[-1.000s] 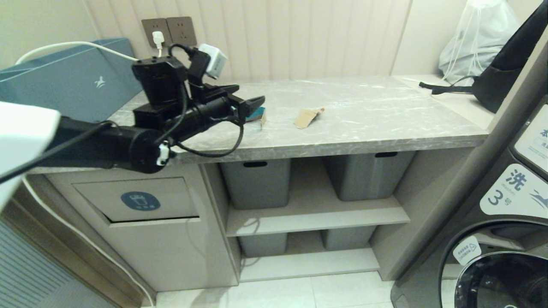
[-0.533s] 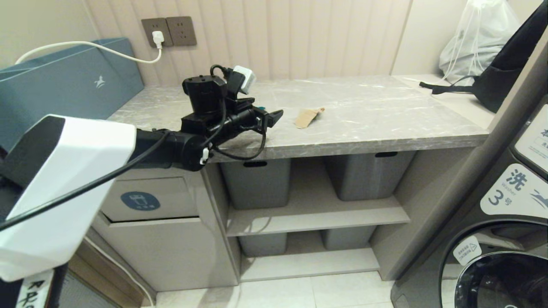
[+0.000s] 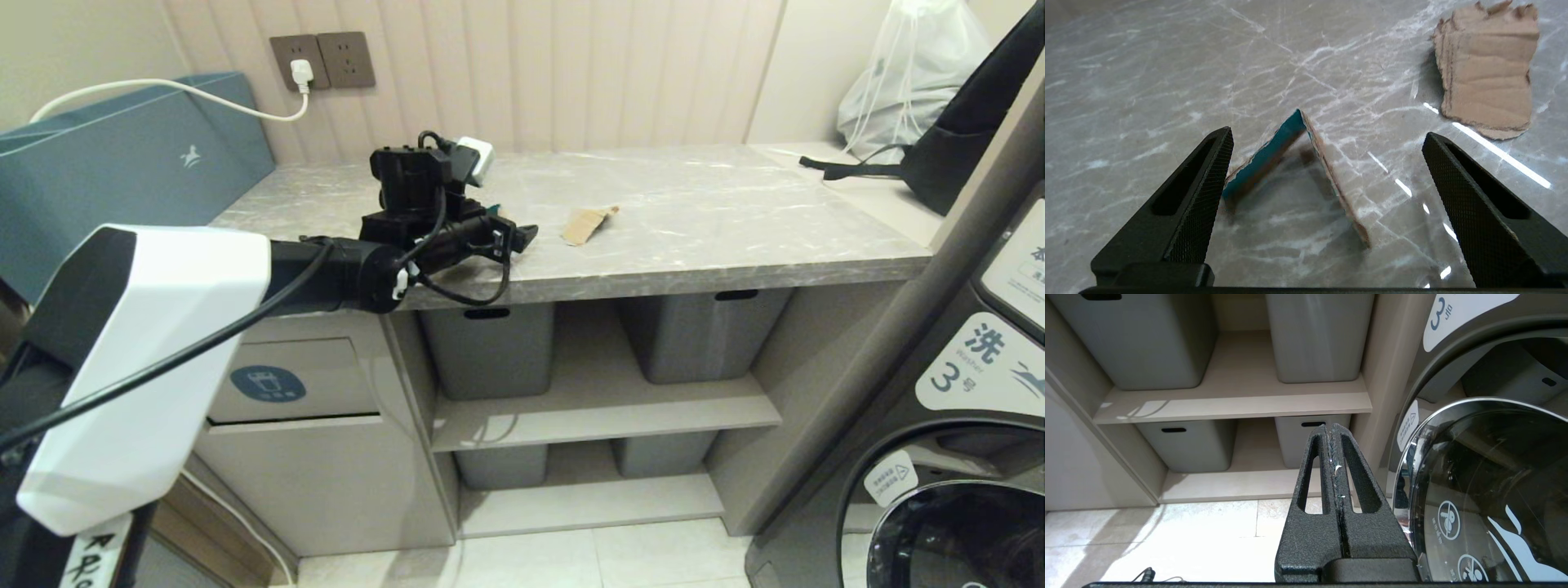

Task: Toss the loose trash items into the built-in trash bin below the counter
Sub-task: Pick up the garbage

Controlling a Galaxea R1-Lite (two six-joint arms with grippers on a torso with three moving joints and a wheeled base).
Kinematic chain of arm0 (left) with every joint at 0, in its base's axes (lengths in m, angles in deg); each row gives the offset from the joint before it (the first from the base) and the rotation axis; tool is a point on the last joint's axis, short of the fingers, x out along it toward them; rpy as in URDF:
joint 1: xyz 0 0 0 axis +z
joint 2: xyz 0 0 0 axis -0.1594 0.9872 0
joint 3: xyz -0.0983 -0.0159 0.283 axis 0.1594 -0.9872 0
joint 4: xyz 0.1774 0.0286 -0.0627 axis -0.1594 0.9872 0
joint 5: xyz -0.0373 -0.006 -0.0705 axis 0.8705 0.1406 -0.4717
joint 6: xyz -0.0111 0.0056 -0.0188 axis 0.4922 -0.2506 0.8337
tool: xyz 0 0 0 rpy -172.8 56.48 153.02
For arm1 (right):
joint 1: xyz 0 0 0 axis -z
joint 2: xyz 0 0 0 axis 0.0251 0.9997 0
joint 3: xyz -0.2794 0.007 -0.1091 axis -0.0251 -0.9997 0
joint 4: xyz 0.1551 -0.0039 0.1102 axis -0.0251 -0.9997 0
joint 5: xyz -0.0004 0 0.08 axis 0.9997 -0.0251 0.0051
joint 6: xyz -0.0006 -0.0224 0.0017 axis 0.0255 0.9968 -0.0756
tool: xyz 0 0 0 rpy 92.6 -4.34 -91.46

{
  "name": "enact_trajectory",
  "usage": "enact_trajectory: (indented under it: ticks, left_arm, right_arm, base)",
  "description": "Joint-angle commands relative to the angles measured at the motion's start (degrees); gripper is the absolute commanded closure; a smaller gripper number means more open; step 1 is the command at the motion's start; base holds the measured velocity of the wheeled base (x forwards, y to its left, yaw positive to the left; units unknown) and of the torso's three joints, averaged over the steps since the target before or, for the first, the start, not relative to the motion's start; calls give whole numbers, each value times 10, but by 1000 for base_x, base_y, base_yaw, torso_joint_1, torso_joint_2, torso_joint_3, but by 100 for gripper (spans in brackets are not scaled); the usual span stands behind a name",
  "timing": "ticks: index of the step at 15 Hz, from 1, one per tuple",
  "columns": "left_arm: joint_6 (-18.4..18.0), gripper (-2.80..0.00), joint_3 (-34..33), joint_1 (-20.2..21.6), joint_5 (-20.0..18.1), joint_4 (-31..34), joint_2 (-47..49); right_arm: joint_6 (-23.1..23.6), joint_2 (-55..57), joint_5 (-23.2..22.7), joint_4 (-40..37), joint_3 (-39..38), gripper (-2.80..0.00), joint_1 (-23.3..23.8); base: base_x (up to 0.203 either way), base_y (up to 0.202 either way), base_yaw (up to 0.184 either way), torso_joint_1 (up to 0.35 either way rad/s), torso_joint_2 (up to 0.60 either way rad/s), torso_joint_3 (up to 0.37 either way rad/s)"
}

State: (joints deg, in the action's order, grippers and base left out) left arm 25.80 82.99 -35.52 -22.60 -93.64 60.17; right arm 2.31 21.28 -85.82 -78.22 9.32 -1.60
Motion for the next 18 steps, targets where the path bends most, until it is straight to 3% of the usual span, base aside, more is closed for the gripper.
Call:
enact_trajectory:
  ticks: [1, 13, 16, 18]
  left_arm:
    - [0, -280, 0, 2, 1, 1, -5]
    - [14, -280, 1, 3, 6, -13, -1]
    - [15, -280, 0, 2, -8, -61, 9]
    - [16, -280, 0, 1, -37, -67, 14]
  right_arm:
    - [0, 0, 0, 0, 0, 0, 0]
    - [-1, 0, 1, 0, 0, 0, 0]
    - [-1, 0, 1, 0, 0, 0, 0]
    - [-1, 0, 1, 0, 0, 0, 0]
  base:
    - [0, 0, 0, 0, 0, 0]
    - [0, 0, 0, 0, 0, 0]
    - [0, 0, 0, 0, 0, 0]
    - [0, 0, 0, 0, 0, 0]
